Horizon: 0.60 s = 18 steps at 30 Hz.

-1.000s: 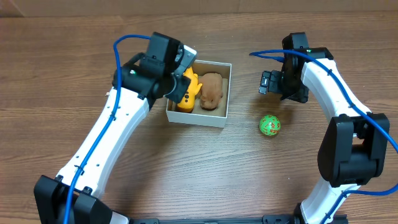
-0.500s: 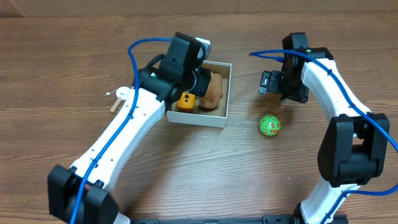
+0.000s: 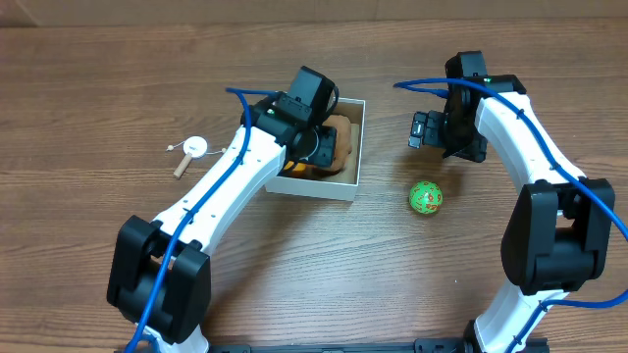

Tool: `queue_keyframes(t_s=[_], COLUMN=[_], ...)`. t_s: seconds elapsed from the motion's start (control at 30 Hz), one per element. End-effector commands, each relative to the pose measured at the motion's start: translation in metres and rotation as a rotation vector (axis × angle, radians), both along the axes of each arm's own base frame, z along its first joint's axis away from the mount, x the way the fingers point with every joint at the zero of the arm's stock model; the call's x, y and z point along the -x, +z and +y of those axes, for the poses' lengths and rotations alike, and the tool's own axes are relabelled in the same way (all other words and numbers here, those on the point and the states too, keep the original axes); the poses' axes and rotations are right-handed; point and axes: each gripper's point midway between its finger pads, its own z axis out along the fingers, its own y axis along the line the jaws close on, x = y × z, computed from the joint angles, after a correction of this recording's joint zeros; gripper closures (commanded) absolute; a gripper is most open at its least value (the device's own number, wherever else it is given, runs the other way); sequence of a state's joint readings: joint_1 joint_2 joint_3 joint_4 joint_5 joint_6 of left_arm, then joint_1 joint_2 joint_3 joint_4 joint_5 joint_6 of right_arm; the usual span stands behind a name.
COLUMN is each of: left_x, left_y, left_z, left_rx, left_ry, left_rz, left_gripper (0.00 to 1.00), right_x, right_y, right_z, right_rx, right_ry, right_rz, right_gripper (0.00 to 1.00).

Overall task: Pack container
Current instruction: 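Lower the cube into the box front corner and open the left gripper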

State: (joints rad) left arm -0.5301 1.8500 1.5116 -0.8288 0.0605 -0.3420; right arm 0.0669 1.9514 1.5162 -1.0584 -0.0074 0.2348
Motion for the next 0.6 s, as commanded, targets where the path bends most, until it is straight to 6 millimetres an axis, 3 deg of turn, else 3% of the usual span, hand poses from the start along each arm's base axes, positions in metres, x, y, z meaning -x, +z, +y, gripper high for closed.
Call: queue_keyframes(t_s=[0.0, 0.27, 0.5, 0.57], left_x=[0.000, 0.007, 0.008, 0.009], left_y=[0.000, -0.005, -0.006, -0.006], left_z=[0.000, 0.014, 0.014, 0.013], left_rx=[-0.018, -0.080, -0.078, -0.075], left_ry=[0.019, 0.065, 0.067, 0.065], left_rz=[0.012, 0.042, 0.049, 0.051], left_gripper=[0.68, 0.67, 0.58, 0.49], right_x=[-0.003, -0.003, -0.003, -0.003], right_y=[0.006, 0.006, 0.006, 0.006], right_z=[-0.002, -0.002, -0.002, -0.002], right_rx=[0.009, 0.009, 0.009, 0.009], right_ry=[0.003, 0.003, 0.003, 0.003], right_rz=[-0.023, -0.023, -0.023, -0.023], right_gripper=[0.00, 0.00, 0.00, 0.00])
